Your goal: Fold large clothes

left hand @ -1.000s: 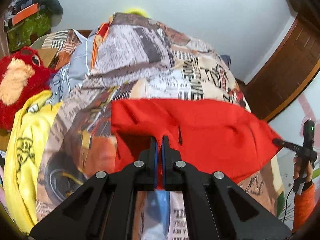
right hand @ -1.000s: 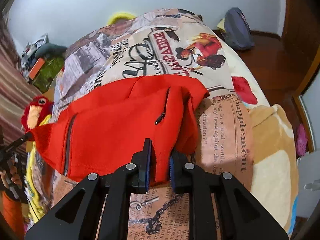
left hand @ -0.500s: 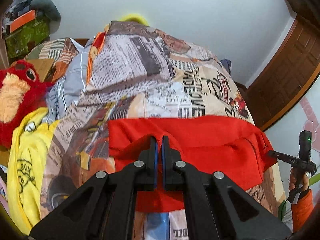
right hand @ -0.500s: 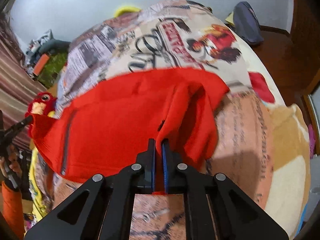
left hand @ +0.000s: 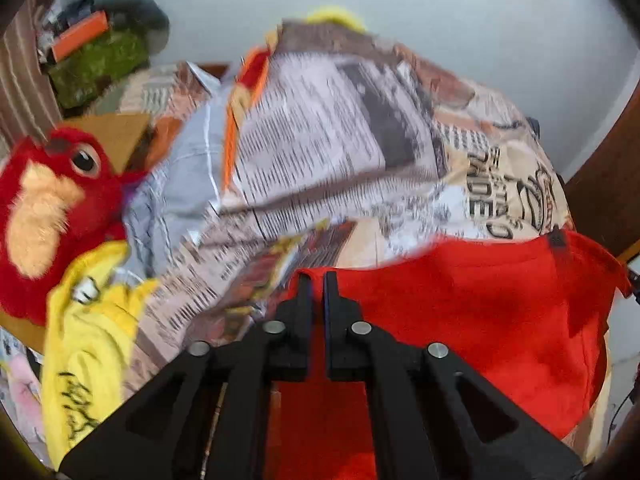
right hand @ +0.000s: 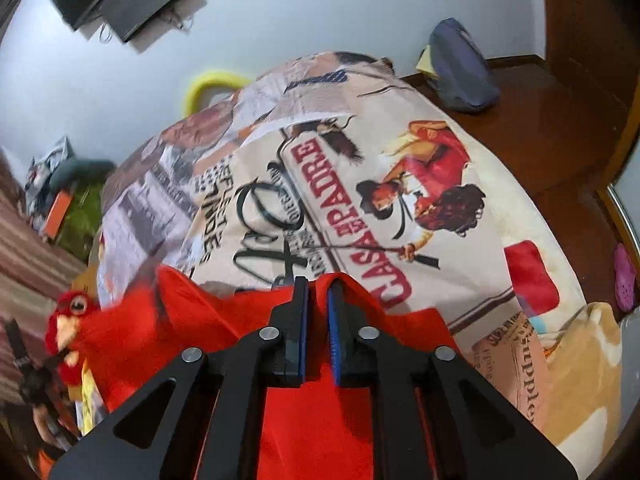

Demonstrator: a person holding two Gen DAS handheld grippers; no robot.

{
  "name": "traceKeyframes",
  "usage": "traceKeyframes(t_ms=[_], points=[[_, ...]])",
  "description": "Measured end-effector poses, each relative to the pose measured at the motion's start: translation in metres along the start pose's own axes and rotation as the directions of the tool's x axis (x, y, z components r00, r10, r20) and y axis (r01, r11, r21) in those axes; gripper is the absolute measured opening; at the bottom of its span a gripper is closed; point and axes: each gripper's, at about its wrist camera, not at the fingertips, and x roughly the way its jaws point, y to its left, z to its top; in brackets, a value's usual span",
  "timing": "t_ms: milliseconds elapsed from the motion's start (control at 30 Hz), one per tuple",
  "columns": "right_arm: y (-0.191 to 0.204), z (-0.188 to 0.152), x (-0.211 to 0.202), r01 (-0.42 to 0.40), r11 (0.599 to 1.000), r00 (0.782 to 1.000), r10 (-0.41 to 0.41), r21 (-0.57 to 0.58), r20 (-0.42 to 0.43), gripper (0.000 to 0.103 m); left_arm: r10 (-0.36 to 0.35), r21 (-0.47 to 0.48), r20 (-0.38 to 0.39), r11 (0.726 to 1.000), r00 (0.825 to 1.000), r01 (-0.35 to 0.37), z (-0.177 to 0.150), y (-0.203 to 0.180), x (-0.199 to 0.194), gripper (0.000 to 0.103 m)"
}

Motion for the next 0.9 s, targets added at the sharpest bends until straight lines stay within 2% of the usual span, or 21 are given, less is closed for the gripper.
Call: traceKeyframes(t_ms=[67, 133, 200, 267, 400, 700, 900], points=[[0.004, -0.005, -0.008, 0.020, 1.000, 0.998, -0.019, -0.010, 0.055, 0.012, -0.019, 0.016, 0.005, 1.000, 1.000, 0.018, -0.008, -0.001, 0.002, 0.004], [0.008, -0.010, -0.015, 0.051, 0.998, 0.994, -0.047, -0.042, 0.101, 0.022, 0.006, 0.071, 0.016, 0.997, 1.000, -0.007, -0.015, -0.008, -0.002, 0.009], [0.015, -0.016, -0.020, 0.078, 0.992, 0.992, -0.068, -0.094, 0.108, 0.025, 0.025, 0.116, 0.017, 0.993, 1.000, -0.027, -0.019, -0.015, -0.006, 0.011], [0.020, -0.021, -0.021, 0.077, 0.988, 0.993, -0.064, -0.134, 0.097, 0.025, 0.026, 0.157, 0.015, 0.987, 1.000, -0.028, -0.023, -0.025, -0.012, 0.012], [0.034, -0.038, -0.019, 0.055, 0.978, 0.998, -0.045, -0.203, 0.051, 0.028, -0.004, 0.210, 0.032, 0.978, 0.999, -0.003, -0.033, -0.046, -0.027, 0.027], [0.099, -0.094, -0.007, -0.026, 0.907, 1.000, 0.016, -0.421, -0.026, 0.038, -0.108, 0.306, 0.030, 0.947, 0.994, 0.094, -0.061, -0.103, -0.050, 0.028], [0.123, -0.122, 0.008, -0.119, 0.882, 0.992, 0.088, -0.456, -0.088, 0.039, -0.156, 0.351, -0.006, 0.925, 0.988, 0.149, -0.084, -0.130, -0.045, 0.029]])
